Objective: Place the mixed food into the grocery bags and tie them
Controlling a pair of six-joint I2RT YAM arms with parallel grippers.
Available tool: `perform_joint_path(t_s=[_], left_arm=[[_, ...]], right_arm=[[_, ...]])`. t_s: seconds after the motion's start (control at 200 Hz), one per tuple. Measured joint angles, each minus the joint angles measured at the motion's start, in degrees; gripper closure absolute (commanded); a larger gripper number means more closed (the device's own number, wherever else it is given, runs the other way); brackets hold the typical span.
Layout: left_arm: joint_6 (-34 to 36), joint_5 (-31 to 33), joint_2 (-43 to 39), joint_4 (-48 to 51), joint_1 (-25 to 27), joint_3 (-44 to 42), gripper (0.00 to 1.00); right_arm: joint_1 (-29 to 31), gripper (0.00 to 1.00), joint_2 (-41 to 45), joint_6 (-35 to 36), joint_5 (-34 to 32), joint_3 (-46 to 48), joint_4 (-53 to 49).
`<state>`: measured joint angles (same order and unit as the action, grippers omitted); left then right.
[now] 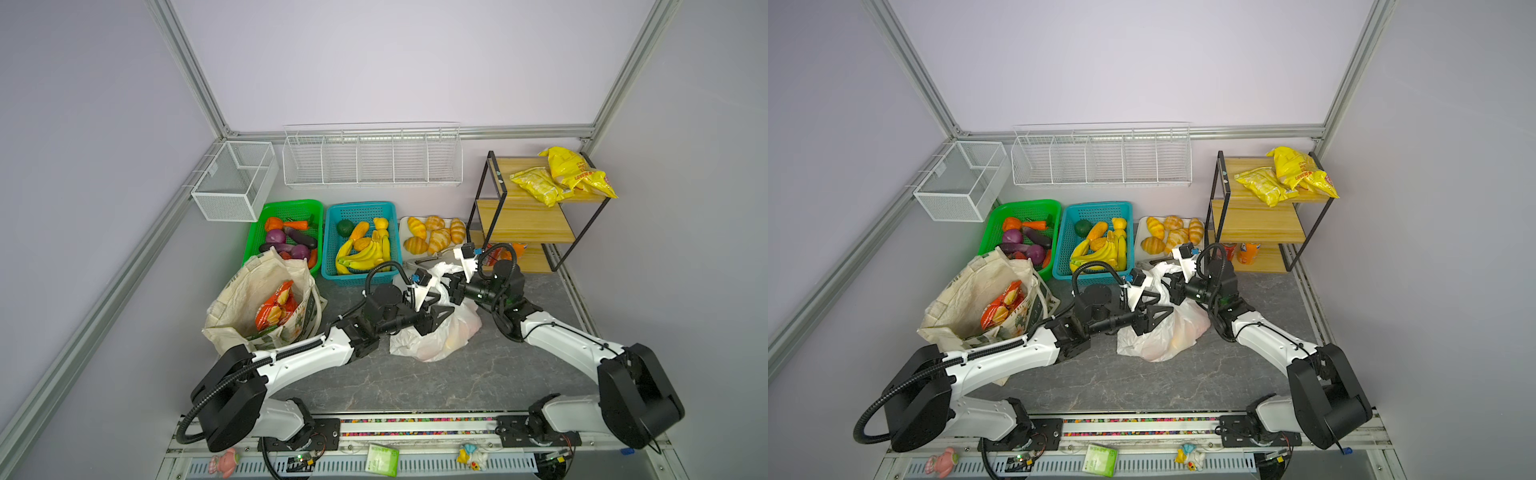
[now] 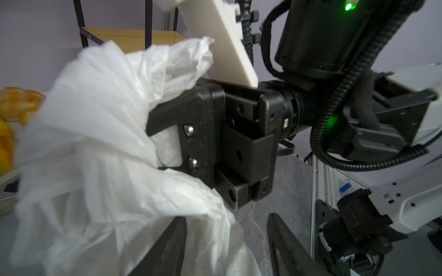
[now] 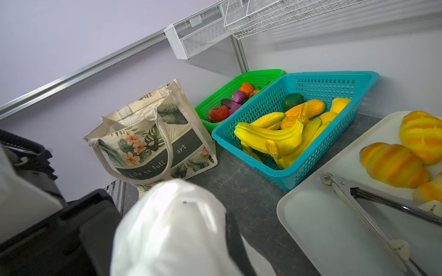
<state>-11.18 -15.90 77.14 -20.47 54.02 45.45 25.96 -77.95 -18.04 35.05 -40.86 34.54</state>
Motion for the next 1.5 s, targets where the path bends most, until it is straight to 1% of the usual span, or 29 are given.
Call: perform_joint_path(t_s=[0.17,0.285,0.335,0.425,0.495,0.6,0.67,0.77,0.875,1.08,1.295,1.5], left_arm=[[3.1,0.7,-6.2,2.9,-1.6,-1.2,0.31],[4.1,2.6,-11.7,4.8,-3.0,-2.8,0.31],[4.3,3.0,-14.0,5.4,-3.8,-3.5,0.34],[4.6,4.5,-16.9,6.3,-6.2,-4.0,0.48],[5.5,6.5,-17.6,6.9,-7.7,-4.0,0.55],[8.3,8.7,-16.7,8.9,-8.3,-4.0,0.65],[11.0,9.3,-15.0,10.6,-8.5,-3.7,0.69],[14.8,9.4,-12.0,13.5,-8.7,-2.4,0.71],[17.7,7.8,-9.3,14.7,-9.0,-1.0,0.73],[20.8,3.1,-4.7,14.5,-9.0,1.7,0.75],[20.9,0.2,-1.3,13.4,-9.0,3.3,0.75],[20.4,-0.5,-0.1,11.7,-9.0,4.2,0.70]], right_arm=[[0.0,0.93,-0.1,0.1,1.0,0.0,1.0],[0.0,0.93,-0.1,0.5,1.2,0.0,0.9],[0.0,0.94,-0.1,0.7,1.4,0.0,0.9],[0.0,0.93,-0.1,1.2,2.1,0.0,0.9],[-0.1,0.94,-0.1,1.5,2.6,0.0,0.9],[-0.1,0.94,-0.1,1.8,3.0,0.0,0.8],[-0.1,0.93,-0.1,1.8,3.5,-0.1,0.4],[-0.1,0.93,-0.1,1.8,3.7,-0.1,0.0],[-0.1,0.94,-0.1,1.8,3.7,-0.1,-0.2],[-0.1,0.93,-0.1,1.9,3.7,-0.1,-0.2],[-0.3,0.94,-0.1,2.4,3.6,-0.1,-0.6],[-0.3,0.93,-0.1,2.7,3.6,-0.1,-0.7]])
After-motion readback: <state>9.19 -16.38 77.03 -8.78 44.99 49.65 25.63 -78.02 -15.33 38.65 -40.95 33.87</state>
